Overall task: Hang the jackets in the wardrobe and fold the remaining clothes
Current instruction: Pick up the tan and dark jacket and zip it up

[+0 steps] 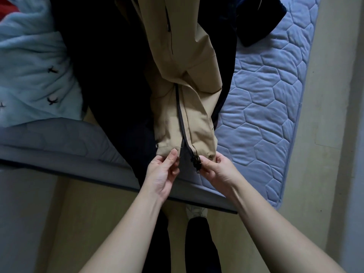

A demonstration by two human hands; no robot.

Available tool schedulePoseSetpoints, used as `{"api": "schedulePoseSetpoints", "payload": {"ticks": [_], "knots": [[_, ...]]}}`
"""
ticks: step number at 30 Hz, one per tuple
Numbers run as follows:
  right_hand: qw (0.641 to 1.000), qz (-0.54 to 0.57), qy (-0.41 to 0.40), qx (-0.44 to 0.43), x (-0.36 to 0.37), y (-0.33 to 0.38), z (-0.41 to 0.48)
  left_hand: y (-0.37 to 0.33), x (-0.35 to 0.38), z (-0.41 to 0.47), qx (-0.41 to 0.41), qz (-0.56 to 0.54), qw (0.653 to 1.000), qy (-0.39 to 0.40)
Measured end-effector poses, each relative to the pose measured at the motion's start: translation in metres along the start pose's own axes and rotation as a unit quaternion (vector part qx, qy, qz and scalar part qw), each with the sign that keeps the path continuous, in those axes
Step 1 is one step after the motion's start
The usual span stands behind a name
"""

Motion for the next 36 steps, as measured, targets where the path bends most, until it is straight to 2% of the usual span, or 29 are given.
{"api": "schedulePoseSetpoints", "payload": {"ticks": [3,10,17,25,36], "knots": [[0.997,0.076,0.001,-0.021,0.019,-0.006,-0.001,-0.013,0.010,-0.006,0.053,0.021,0.998,0.003],[0.985,0.159,-0.036,-0.061,0.040,-0.020,-0.002,-0.030,0.022,-0.009,0.114,-0.008,0.993,-0.017],[0.974,0.211,-0.070,-0.046,0.053,-0.025,-0.006,-0.042,0.020,-0.012,0.151,0.037,0.987,-0.031],[0.957,0.286,-0.038,-0.015,0.074,-0.022,-0.014,-0.068,0.028,-0.024,0.208,0.076,0.975,-0.037],[0.956,0.285,-0.054,-0.035,0.083,-0.018,-0.017,-0.074,0.032,-0.031,0.253,0.121,0.960,-0.011]]}}
Point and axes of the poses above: each hand's wrist, its own z-axis towards the middle knuckle, its own x-axis out of the palm, y = z × x, the point moved 6 cm from there along z, towards the middle knuckle, and after that the axes turned 6 degrees about z, right-handed, at the moved point
